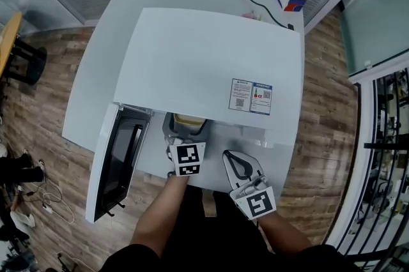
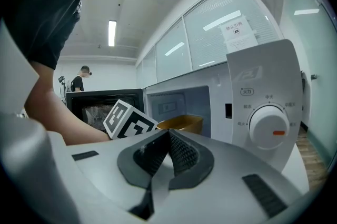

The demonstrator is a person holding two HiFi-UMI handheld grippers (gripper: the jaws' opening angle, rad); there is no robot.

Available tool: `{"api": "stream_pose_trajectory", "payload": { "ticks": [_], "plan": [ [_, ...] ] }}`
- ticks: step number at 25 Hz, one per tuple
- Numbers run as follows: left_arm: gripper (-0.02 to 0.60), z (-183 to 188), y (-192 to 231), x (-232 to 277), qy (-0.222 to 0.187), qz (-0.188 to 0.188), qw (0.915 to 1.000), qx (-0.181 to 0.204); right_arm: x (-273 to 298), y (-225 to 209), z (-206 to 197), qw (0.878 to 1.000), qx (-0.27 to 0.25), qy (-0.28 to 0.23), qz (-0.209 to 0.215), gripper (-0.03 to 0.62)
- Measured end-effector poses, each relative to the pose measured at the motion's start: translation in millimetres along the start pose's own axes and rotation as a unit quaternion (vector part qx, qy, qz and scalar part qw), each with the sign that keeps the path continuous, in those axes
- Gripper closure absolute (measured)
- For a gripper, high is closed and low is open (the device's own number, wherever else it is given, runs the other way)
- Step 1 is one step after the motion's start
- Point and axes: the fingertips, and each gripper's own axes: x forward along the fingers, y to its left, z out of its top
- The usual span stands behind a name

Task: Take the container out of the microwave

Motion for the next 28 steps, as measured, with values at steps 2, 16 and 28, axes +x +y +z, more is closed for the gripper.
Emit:
{"api": "stream_pose_trajectory", "payload": {
  "ticks": [2,16,28],
  "plan": [
    [0.095,1,-1,-10,-0.005,0.006,1.0,-0.003,-2,-3,2,1.0,-0.002,-0.001,-0.007,0.595],
    [0.095,6,2,-103,-0.007,0.013,0.9999,0.006,-22,1,48,0.997,-0.052,-0.046,-0.014,0.595],
    [0.097,18,-19,-200,-0.043,0.006,0.999,-0.01,-38,29,104,0.99,-0.1,-0.102,-0.013,0.595]
  ]
}}
